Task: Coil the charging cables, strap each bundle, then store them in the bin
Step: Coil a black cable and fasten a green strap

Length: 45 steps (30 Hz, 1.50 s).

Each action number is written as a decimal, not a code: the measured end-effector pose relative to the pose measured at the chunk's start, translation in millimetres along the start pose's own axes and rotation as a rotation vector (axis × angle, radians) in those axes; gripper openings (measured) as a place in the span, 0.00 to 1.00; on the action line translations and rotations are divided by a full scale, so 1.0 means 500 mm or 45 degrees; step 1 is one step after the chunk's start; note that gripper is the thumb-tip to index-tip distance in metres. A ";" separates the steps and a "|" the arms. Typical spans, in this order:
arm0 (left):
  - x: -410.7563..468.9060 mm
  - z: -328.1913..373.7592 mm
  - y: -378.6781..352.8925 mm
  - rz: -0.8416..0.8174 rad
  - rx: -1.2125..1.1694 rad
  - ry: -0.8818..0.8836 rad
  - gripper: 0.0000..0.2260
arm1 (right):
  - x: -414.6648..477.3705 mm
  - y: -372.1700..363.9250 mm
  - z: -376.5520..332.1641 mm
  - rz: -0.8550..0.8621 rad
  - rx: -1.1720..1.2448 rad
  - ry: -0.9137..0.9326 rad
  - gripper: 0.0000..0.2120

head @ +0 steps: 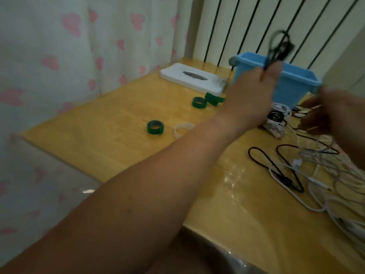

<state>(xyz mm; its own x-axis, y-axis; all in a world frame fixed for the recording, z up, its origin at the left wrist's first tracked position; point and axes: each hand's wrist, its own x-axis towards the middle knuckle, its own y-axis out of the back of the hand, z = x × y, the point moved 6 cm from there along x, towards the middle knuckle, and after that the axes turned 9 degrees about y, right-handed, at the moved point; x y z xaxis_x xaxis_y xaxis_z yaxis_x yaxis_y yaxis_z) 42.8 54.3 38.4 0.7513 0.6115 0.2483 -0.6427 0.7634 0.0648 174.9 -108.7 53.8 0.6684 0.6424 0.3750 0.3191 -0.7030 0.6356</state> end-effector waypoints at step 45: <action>-0.003 -0.074 -0.087 -0.280 0.117 0.194 0.08 | -0.044 -0.098 0.074 -0.221 0.816 0.054 0.08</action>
<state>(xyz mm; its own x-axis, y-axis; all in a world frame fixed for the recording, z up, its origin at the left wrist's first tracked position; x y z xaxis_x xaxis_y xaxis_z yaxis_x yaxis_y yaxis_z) 75.3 27.9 -0.6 0.8835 0.4630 0.0712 -0.4677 0.8633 0.1898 169.3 -99.8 -10.6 0.5484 0.7651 0.3374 0.7650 -0.6220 0.1670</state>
